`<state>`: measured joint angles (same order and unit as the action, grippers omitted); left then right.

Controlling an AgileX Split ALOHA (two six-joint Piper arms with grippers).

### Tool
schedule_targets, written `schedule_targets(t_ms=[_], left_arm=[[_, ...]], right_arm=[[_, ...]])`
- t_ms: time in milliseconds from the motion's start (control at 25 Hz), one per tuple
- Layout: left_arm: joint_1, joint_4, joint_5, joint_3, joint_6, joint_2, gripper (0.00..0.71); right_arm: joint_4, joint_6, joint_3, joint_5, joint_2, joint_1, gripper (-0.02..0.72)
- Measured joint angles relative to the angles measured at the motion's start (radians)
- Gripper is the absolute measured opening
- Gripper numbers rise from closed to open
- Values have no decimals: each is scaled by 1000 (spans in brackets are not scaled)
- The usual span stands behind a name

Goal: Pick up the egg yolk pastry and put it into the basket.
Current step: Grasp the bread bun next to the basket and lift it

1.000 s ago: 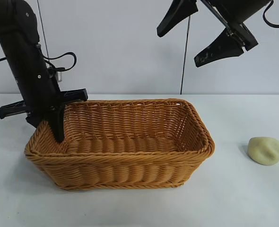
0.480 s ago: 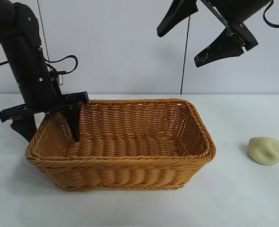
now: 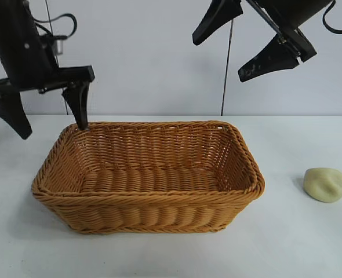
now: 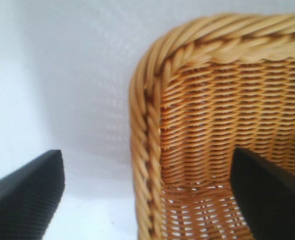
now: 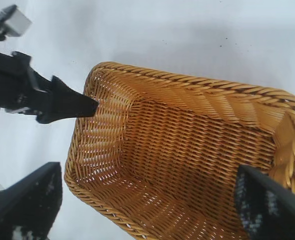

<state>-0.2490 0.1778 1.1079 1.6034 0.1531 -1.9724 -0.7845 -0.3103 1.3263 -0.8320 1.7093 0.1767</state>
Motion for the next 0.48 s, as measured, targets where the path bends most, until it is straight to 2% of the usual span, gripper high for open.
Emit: schedule_targets(t_ms=[280,480], left_arm=[[10,-79,23,17,0,41,694],[77,-115,31,18,-1,41,694]], right_arm=[[0,0,0,0,0,0,642],[0,0,0,0,0,0,642]])
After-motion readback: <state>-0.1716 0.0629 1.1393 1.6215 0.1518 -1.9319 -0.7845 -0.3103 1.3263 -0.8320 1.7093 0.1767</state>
